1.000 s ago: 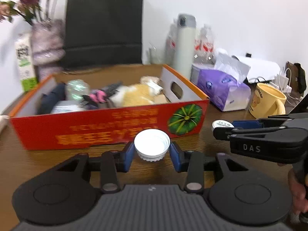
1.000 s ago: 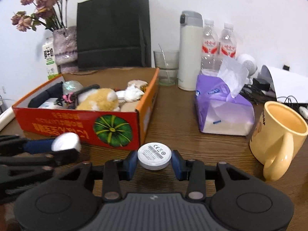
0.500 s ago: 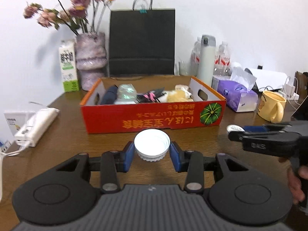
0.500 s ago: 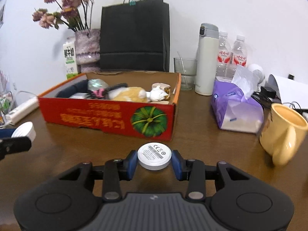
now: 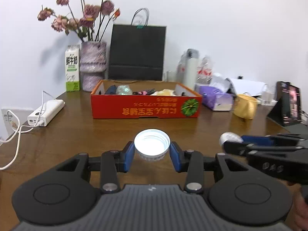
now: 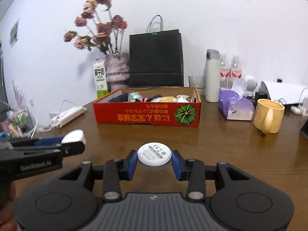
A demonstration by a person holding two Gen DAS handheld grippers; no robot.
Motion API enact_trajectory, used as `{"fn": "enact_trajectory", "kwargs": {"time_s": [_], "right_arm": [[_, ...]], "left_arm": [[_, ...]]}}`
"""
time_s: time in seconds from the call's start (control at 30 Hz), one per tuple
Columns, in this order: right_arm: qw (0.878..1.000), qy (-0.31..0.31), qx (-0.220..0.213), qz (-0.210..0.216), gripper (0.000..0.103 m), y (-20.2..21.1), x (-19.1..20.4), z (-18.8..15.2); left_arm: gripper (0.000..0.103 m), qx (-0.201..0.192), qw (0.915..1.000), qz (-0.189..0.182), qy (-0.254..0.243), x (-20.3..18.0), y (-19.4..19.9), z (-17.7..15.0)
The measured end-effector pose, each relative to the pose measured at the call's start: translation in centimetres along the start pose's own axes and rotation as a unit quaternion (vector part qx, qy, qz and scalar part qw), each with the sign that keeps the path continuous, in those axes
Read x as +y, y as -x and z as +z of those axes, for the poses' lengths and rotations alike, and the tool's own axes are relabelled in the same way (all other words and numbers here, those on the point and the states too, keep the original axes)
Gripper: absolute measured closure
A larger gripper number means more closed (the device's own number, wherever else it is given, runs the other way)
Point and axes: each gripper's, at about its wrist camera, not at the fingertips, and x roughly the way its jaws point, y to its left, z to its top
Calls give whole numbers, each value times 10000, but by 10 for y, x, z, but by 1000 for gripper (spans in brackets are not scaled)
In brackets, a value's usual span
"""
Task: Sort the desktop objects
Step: 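Lift both held items and carry them over the box, then lower both held items into the box and open both tools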
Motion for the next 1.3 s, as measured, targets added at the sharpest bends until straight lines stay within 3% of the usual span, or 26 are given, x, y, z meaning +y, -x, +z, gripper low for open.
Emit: {"fn": "enact_trajectory", "kwargs": {"time_s": [0.17, 0.47, 0.7, 0.93, 1.0, 1.17, 1.3], "right_arm": [[9997, -182, 120, 132, 65, 16, 15, -22], [9962, 178, -784, 330, 65, 49, 42, -29], [9927, 152, -1187, 135, 65, 48, 27, -9], [9917, 103, -1283, -18, 65, 18, -8, 38], [9929, 22, -1182, 93, 65, 3, -21, 58], [9942, -103, -1014, 341, 65, -36, -49, 116], [9951, -101, -877, 436, 65, -82, -65, 167]], "left_arm": [[63, -104, 9999, 14, -123, 4, 25, -14], [63, -631, 9976, 125, -254, -1, 53, -20], [63, -912, 9957, 124, -94, 7, 40, 8], [63, -1113, 9933, 292, -59, 21, 4, 65], [63, -1103, 9937, 180, -59, 28, -9, 89], [62, -1330, 9902, 299, -298, 43, -50, 145], [62, -1005, 9943, 196, -282, 56, -106, 184]]}}
